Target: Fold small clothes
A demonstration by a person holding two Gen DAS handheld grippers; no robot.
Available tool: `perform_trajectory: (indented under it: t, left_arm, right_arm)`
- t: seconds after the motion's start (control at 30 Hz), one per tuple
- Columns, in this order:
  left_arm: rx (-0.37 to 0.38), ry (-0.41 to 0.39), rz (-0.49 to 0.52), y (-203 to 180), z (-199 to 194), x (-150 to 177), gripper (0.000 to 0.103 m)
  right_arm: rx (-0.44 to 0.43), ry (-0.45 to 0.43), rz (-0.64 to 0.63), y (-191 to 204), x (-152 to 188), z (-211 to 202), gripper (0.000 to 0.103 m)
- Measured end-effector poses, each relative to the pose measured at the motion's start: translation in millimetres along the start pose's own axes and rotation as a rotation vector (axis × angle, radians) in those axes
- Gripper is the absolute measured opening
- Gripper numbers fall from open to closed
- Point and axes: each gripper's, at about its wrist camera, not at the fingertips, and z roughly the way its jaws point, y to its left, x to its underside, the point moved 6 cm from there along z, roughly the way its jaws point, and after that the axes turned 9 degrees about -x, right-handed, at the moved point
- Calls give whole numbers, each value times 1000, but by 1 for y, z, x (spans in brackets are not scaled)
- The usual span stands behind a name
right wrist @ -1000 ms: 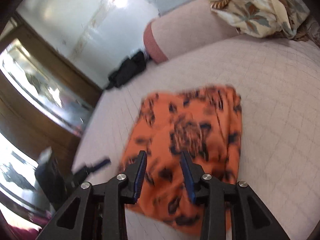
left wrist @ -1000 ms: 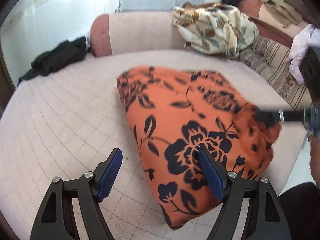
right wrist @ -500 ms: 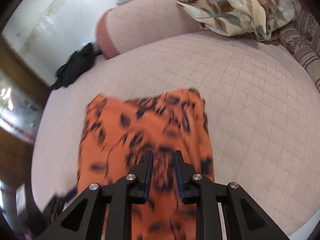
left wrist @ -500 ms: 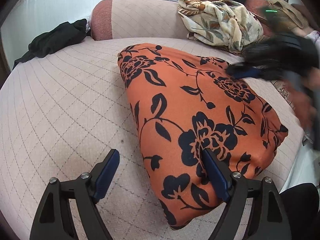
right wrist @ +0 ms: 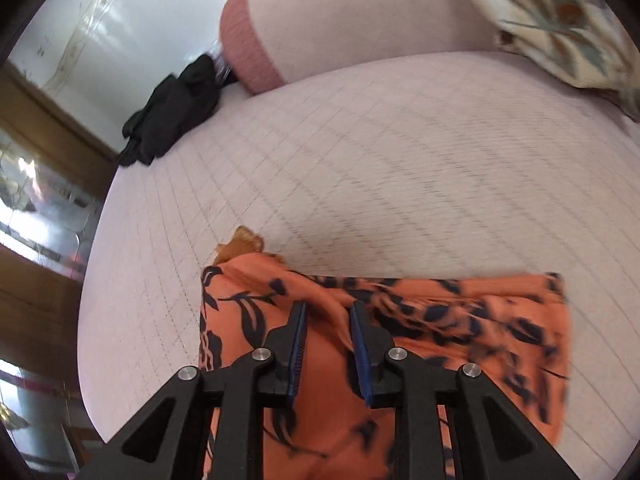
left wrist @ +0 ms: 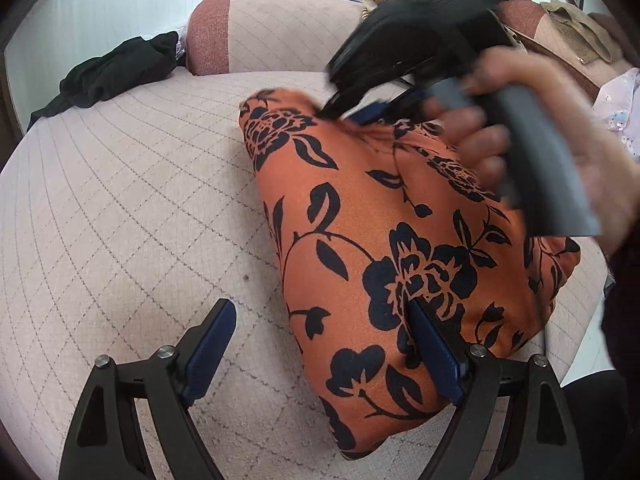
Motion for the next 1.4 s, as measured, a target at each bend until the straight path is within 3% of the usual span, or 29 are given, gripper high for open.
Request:
perform_trajectory:
  t: [0.1, 0.2, 0.43, 0.53, 0.73, 0.87, 1.1, 1.23, 1.4]
  left_arm:
    - [-3, -2, 3, -1, 0, -1, 88]
    - [-8, -2, 9, -2, -1, -1, 88]
    - [-11, 0, 4, -4, -1, -1, 88]
    - [-18, -3, 2, -3, -1, -1, 90]
    - [-26, -6, 2, -2, -1, 0, 91]
    - [-27, -11, 6, -1, -1, 1, 91]
    - [-31, -9, 2, -2, -2, 1, 91]
    - [-32, -11, 5, -2, -2, 1, 91]
    - [-33, -14, 7, -2, -3, 1, 91]
  right_arm:
    - [35, -9, -5, -8, -3, 22, 27]
    - [26, -24, 22, -11, -7, 16, 27]
    - [-32, -110, -18, -5, 27, -42, 27]
    - [21, -129, -3, -18, 50, -70, 27]
    - [148, -77, 36, -56, 97, -92, 27]
    - [110, -78, 80, -73, 121, -96, 27]
    - [131, -87, 41, -60, 148, -134, 27]
    - [149, -25, 20, -66, 166, -121, 27]
    - [153, -28, 45, -69, 168, -121, 27]
